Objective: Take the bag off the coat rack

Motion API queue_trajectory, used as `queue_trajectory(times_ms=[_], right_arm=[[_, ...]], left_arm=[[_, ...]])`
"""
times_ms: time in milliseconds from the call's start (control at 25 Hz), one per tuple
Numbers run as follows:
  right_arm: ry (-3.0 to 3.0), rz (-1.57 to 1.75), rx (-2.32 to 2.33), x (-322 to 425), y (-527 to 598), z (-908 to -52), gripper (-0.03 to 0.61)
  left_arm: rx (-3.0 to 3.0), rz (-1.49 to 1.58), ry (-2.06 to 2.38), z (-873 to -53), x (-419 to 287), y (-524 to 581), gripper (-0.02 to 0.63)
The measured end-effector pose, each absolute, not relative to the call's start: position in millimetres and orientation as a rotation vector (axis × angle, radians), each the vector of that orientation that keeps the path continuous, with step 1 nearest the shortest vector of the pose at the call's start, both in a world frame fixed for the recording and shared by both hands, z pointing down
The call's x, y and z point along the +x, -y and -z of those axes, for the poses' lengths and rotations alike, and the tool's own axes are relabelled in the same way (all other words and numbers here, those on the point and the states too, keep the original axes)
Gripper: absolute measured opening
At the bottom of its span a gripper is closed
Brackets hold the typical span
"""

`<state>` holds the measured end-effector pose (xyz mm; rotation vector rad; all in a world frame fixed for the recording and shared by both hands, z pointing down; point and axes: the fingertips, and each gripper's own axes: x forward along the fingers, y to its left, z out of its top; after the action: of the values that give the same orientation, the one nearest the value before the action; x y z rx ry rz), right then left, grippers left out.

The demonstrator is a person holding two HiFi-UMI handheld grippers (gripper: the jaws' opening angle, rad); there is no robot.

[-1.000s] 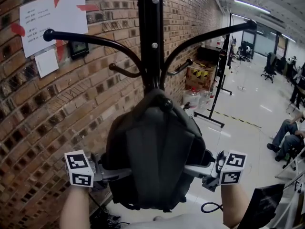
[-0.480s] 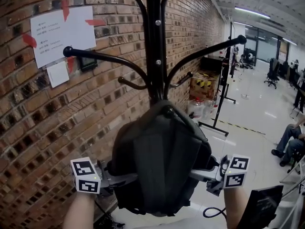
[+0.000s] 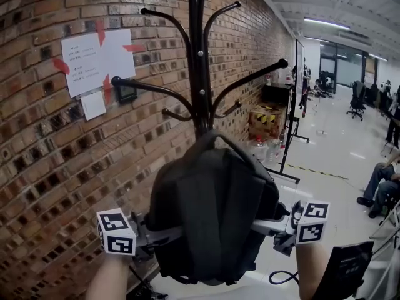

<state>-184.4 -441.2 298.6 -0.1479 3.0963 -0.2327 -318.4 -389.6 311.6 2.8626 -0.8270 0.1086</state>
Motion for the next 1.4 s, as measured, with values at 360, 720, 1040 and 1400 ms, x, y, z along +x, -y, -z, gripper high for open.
queue_trajectory(times_ms=[360,720,1040,1400], right_arm=[[-3.106,0.326,-0.135,-158.2,348.2,-320.6,0.275],[-3.068,0.399,-0.067,-140.2,293.3,-327.4,0.275],[-3.043,0.476,-0.001,-73.8,239.4,-350.8,0.279],[-3.071,0.535,0.066,49.5,134.0,-368.2,0.281]], left_arm=[[2.796,-0.069,0.845,-334.9,-289.3,295.4,0.187],[2.776,-0.033,0.87,-344.5,-268.1,237.2,0.186],[2.73,-0.032,0.917,-365.0,-200.9,178.4,0.184],[2.655,-0.032,1.007,-382.2,-72.8,65.0,0.184]])
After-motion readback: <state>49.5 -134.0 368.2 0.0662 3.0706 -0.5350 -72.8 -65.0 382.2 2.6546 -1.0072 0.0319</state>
